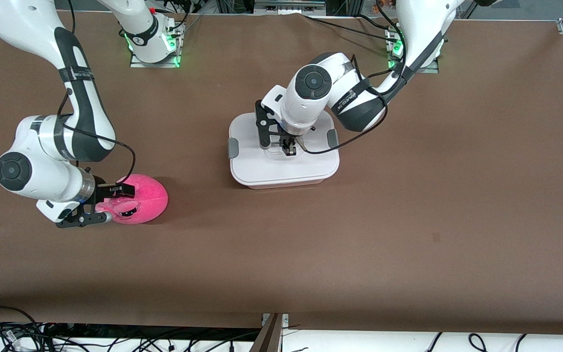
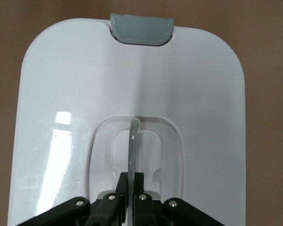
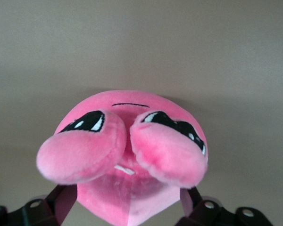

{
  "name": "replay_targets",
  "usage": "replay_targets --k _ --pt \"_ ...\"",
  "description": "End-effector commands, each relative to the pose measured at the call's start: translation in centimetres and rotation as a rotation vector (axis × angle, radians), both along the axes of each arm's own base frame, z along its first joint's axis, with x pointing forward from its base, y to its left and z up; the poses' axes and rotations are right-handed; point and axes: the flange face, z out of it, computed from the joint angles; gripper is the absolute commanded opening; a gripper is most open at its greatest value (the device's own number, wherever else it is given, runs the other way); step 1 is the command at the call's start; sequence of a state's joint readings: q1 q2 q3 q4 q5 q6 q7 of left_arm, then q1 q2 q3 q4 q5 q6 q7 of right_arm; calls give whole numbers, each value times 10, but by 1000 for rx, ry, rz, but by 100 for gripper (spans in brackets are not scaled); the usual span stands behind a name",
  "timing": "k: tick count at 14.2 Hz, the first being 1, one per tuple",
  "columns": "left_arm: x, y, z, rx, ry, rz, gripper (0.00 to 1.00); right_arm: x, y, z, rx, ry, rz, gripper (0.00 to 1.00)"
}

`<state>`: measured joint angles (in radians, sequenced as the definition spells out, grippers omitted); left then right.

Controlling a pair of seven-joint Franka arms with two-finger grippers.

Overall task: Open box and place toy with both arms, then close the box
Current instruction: 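Grasp the lid handle with the left gripper while the right gripper grasps the plush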

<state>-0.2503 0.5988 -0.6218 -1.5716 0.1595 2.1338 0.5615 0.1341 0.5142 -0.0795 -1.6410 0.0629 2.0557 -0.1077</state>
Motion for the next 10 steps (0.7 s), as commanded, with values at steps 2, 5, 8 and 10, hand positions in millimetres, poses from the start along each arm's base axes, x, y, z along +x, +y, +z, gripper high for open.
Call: replay_targets --k 2,5,8,10 --pt "-7 1 10 28 -1 -118 0 -2 2 -6 16 -3 6 17" --pt "-18 -6 37 16 -16 -175 0 -2 2 -10 15 2 6 0" --pt "-31 0 80 61 -42 -214 0 -2 2 2 17 -2 14 0" --pt "-20 18 116 81 -41 -238 0 -3 3 19 21 -10 38 0"
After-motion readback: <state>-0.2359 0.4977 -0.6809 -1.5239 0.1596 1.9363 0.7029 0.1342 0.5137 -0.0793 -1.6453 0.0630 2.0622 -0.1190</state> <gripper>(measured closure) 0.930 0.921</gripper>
